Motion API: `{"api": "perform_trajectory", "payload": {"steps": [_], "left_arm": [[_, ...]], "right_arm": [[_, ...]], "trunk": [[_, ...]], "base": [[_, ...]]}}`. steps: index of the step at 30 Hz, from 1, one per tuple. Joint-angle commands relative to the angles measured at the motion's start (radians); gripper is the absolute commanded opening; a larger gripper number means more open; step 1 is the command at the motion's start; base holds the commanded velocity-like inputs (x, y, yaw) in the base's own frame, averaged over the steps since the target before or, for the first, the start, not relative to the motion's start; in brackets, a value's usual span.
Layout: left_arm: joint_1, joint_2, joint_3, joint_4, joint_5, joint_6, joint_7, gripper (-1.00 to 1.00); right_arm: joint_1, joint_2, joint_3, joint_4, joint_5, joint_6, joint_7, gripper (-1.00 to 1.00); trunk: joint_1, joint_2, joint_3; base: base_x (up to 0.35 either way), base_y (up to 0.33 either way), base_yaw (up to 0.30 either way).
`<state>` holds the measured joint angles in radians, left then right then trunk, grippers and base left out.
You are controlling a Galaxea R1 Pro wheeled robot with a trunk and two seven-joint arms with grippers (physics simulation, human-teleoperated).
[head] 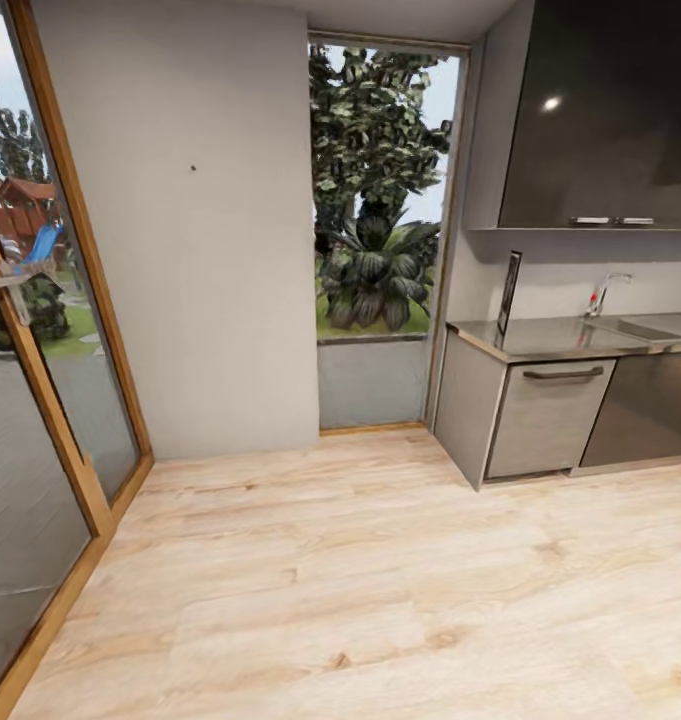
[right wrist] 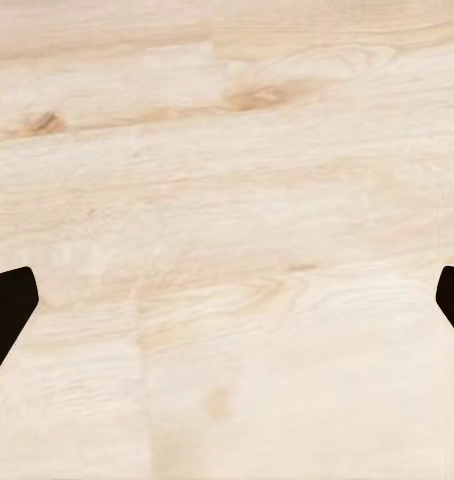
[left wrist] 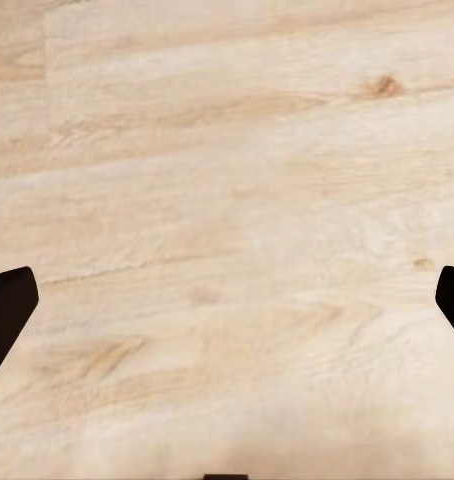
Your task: Pick up the poster from the kitchen countertop and hang it on one of the wall nails in the kitchen.
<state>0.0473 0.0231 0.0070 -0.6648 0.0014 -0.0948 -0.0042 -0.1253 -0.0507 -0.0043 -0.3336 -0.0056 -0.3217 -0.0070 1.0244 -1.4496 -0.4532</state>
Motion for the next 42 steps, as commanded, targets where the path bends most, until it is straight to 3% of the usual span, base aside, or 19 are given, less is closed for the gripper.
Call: {"api": "perform_trajectory", "payload": {"steps": [1,23,42], "left_arm": [[0.000,0.000,0.001,-0.001,0.000,-0.002,0.000,1.00],[0.000,0.000,0.001,-0.001,0.000,-0.002,0.000,1.00],[0.000,0.000,0.001,-0.001,0.000,-0.002,0.000,1.00]], "right_arm": [[-0.001,0.000,0.000,0.001,-0.001,-0.003,-0.001,1.00],[-0.001,0.000,0.000,0.001,-0.001,-0.003,-0.001,1.00],[-0.001,0.000,0.000,0.001,-0.001,-0.003,-0.001,1.00]], "trunk": [[0.001,0.000,-0.001],[0.001,0.000,0.000],[0.001,0.000,0.012]], "base": [[0.336,0.000,0.000],[0.336,0.000,-0.007],[0.336,0.000,-0.206]]}}
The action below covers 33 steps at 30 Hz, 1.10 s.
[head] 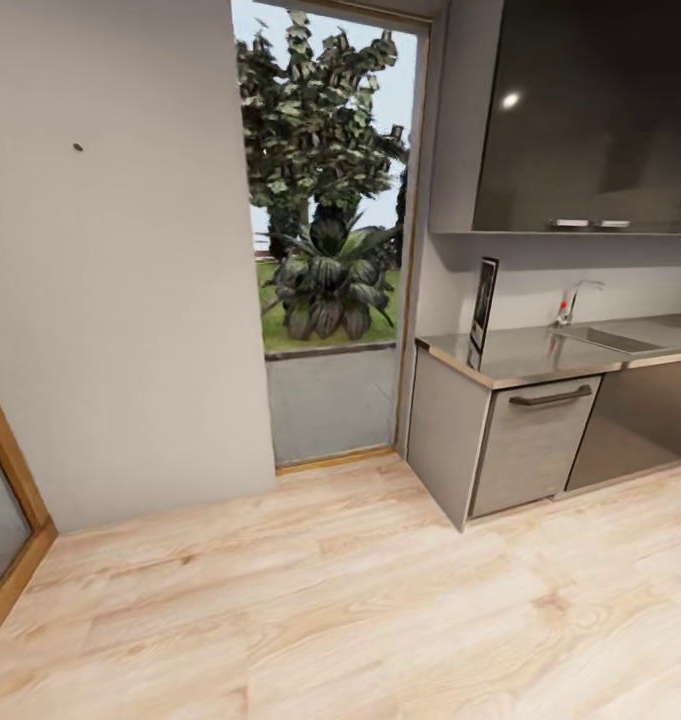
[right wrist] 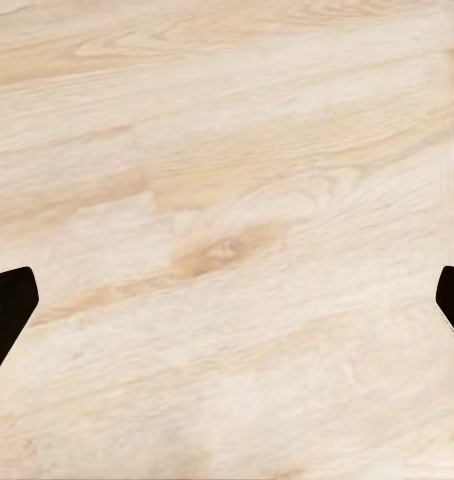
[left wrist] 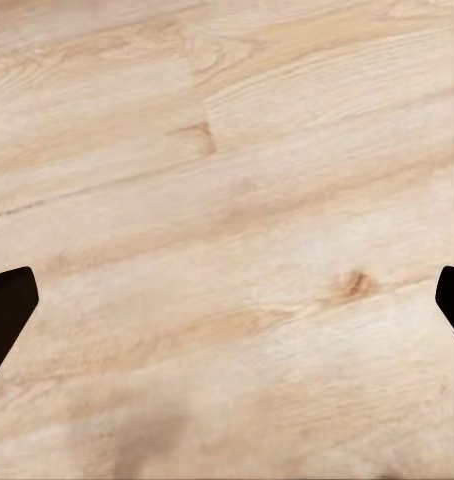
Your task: Pick up the poster from the kitchen countertop and hang it on one of the wall nails in the kitchen.
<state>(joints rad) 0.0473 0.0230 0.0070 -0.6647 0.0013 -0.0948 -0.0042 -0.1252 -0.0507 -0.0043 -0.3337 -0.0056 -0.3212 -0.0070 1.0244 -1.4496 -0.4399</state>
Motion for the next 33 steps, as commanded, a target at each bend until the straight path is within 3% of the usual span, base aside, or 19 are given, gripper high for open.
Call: {"api": "perform_trajectory", "payload": {"steps": [1,28,33], "left_arm": [[0.000,0.000,0.001,-0.001,0.000,-0.001,0.000,1.00],[0.000,0.000,0.001,-0.001,-0.001,-0.001,0.000,1.00],[0.000,0.000,0.002,-0.001,-0.001,-0.002,0.000,1.00]], "right_arm": [[-0.001,0.000,0.000,0.001,-0.001,-0.003,-0.001,1.00],[-0.001,0.000,0.000,0.001,-0.001,-0.003,-0.001,1.00],[-0.001,0.000,0.000,0.001,-0.001,-0.003,-0.001,1.00]], "trunk": [[0.001,0.000,-0.001],[0.001,0.000,0.000],[0.001,0.000,0.002]], "base": [[0.336,0.000,-0.079],[0.335,0.095,-0.010],[0.167,0.033,-0.132]]}}
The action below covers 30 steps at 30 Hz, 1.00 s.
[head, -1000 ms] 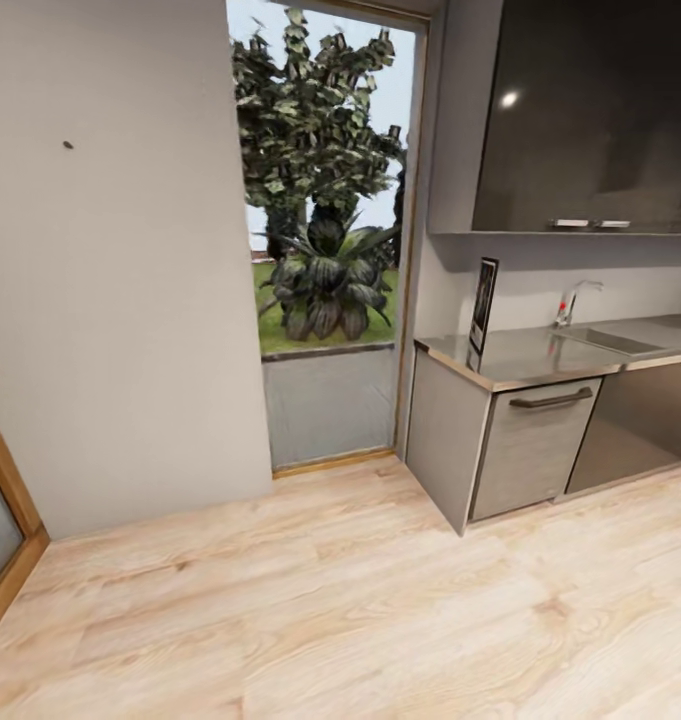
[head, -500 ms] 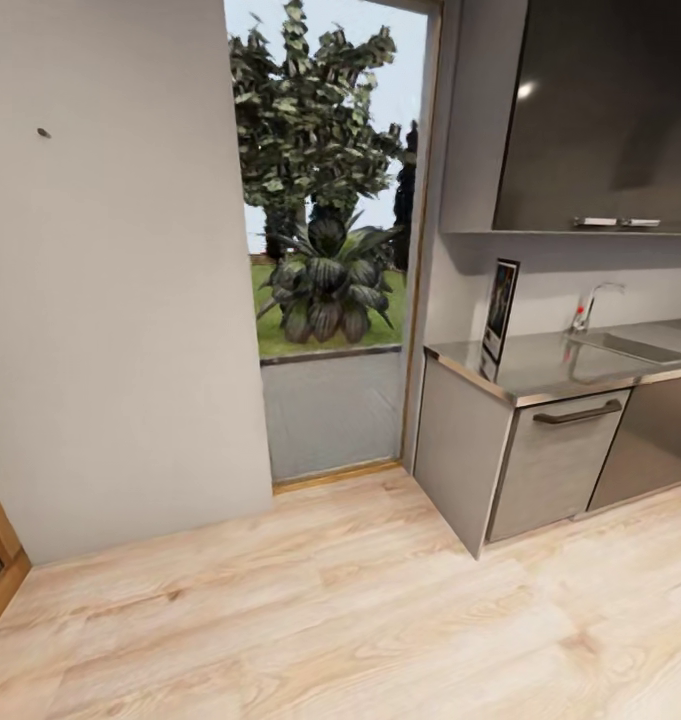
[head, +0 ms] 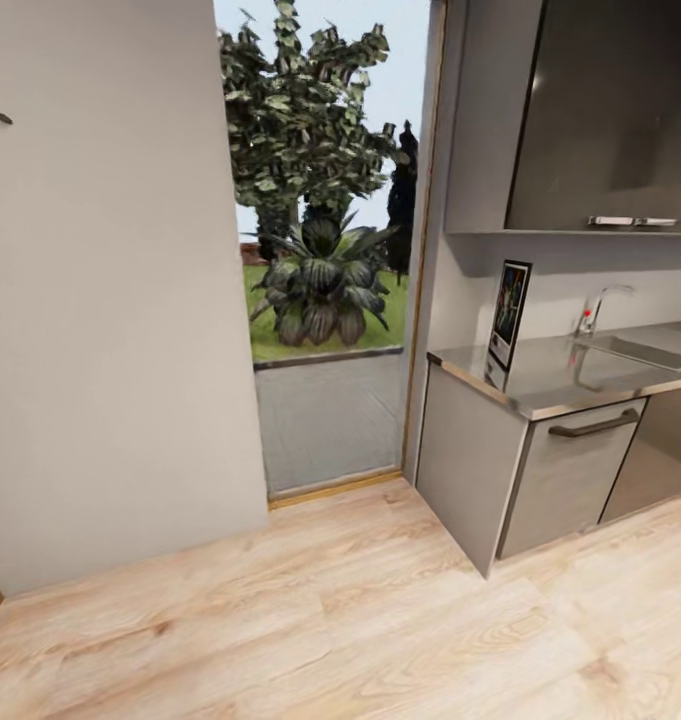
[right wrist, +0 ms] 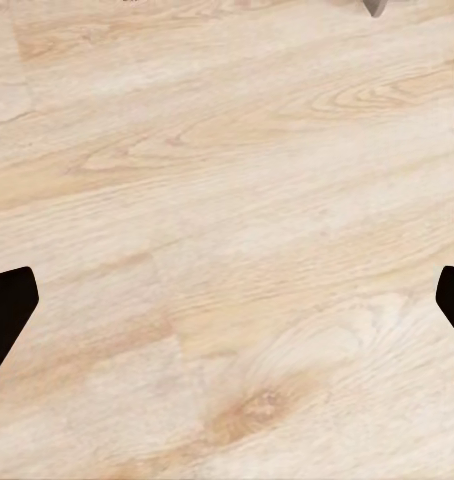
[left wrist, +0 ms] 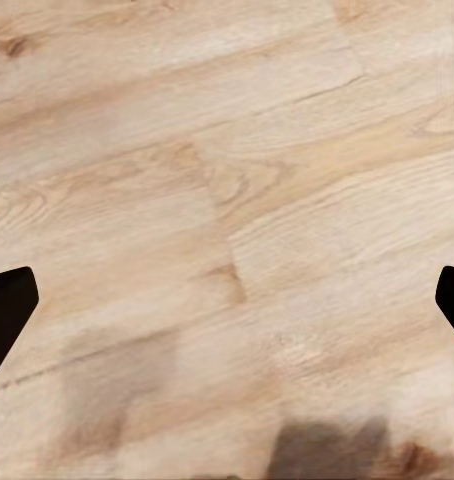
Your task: Pick up the poster from the kitchen countertop and hang it on one of the wall nails in the kitchen.
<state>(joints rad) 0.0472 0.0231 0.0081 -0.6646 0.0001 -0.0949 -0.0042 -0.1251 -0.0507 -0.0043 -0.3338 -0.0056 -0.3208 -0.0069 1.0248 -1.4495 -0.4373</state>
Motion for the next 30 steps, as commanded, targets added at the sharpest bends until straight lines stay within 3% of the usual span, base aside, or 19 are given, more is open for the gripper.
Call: {"api": "perform_trajectory", "payload": {"steps": [1,30], "left_arm": [[0.000,0.000,0.001,-0.001,0.000,-0.002,0.000,1.00],[0.000,0.001,0.003,-0.001,0.000,-0.002,0.000,1.00]], "right_arm": [[-0.001,0.000,0.000,0.001,-0.001,-0.003,-0.001,1.00],[-0.001,0.000,0.000,0.001,-0.001,-0.004,-0.001,1.00]], "trunk": [[0.000,0.000,0.000],[0.000,0.000,0.020]], "base": [[0.067,0.013,-0.197],[0.004,0.001,-0.238]]}}
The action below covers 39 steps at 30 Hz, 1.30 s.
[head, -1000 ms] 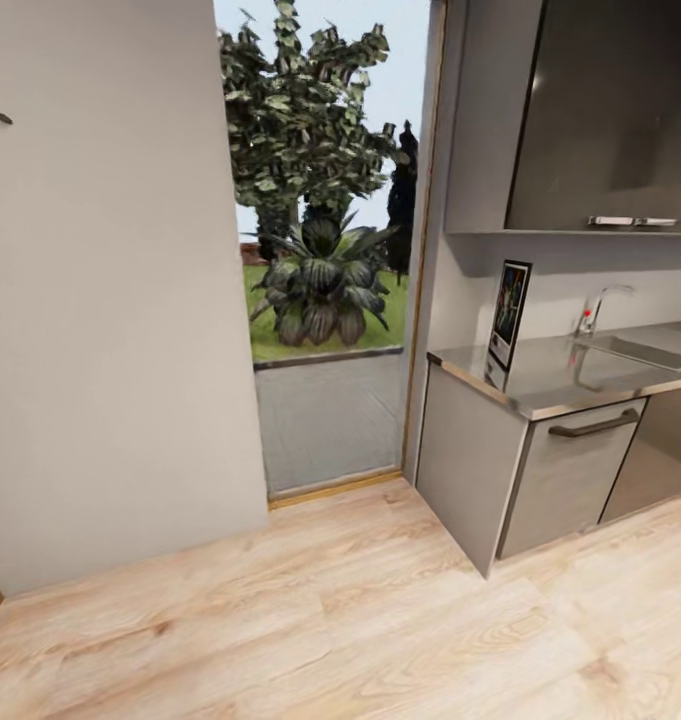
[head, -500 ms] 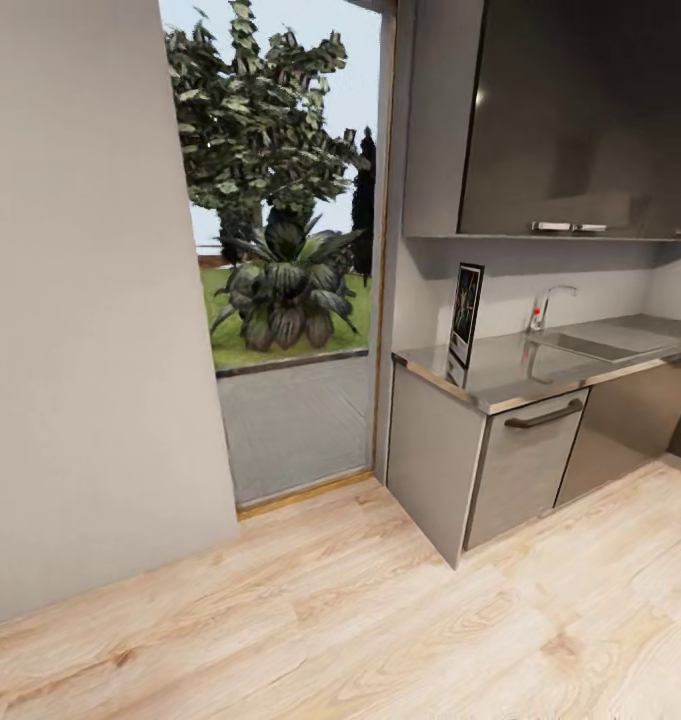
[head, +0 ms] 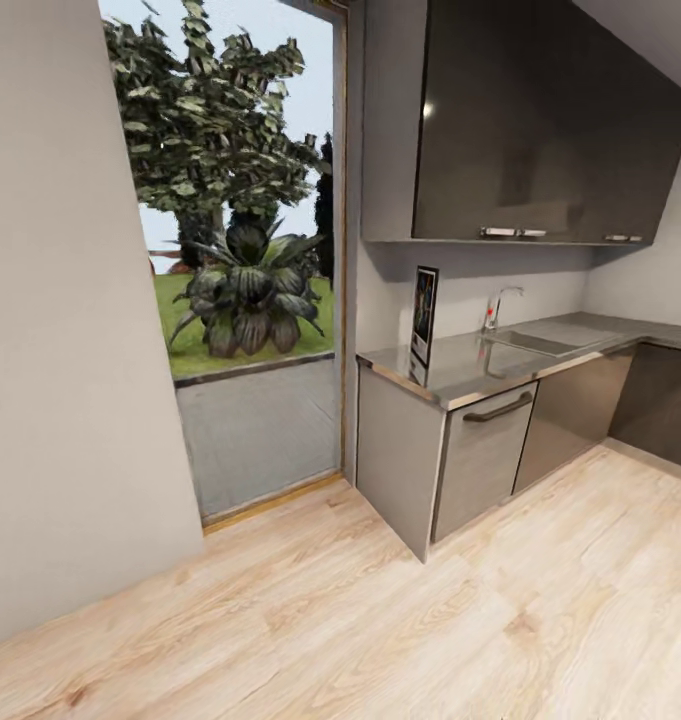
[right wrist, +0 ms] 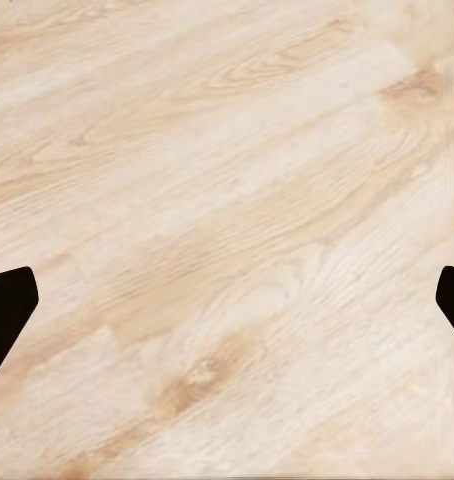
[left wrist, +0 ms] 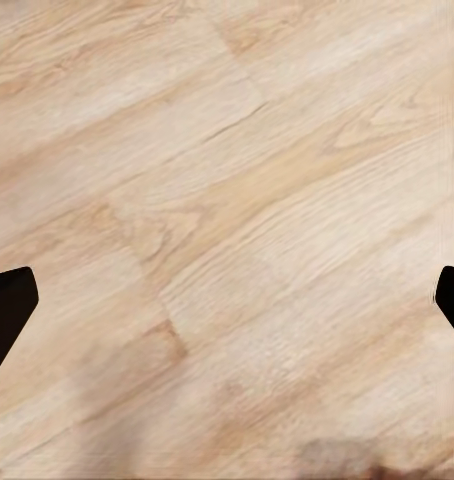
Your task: Pick up the poster from the kitchen countertop and hang it on one of the wall nails in the kitchen.
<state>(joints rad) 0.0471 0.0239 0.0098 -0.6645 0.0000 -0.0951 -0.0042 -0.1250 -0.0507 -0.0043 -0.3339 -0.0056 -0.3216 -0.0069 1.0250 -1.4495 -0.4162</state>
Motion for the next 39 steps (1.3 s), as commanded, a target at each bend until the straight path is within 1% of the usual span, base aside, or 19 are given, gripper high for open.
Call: {"api": "perform_trajectory", "payload": {"steps": [1,35,39], "left_arm": [[0.000,0.000,0.001,-0.001,0.000,-0.002,0.000,1.00],[0.000,0.000,0.001,-0.001,-0.001,-0.002,0.000,1.00],[0.000,0.000,0.001,-0.001,0.000,-0.002,0.000,1.00]], "right_arm": [[-0.001,0.000,0.000,0.001,-0.001,-0.003,-0.001,1.00],[-0.001,0.000,0.000,0.001,-0.001,-0.004,-0.001,1.00],[-0.001,0.000,0.000,0.001,-0.001,-0.004,-0.001,1.00]], "trunk": [[0.000,-0.001,0.000],[0.000,-0.001,0.025],[0.000,-0.001,0.026]], "base": [[0.000,0.000,-0.240],[0.000,0.000,-0.240],[0.000,0.000,-0.128]]}}
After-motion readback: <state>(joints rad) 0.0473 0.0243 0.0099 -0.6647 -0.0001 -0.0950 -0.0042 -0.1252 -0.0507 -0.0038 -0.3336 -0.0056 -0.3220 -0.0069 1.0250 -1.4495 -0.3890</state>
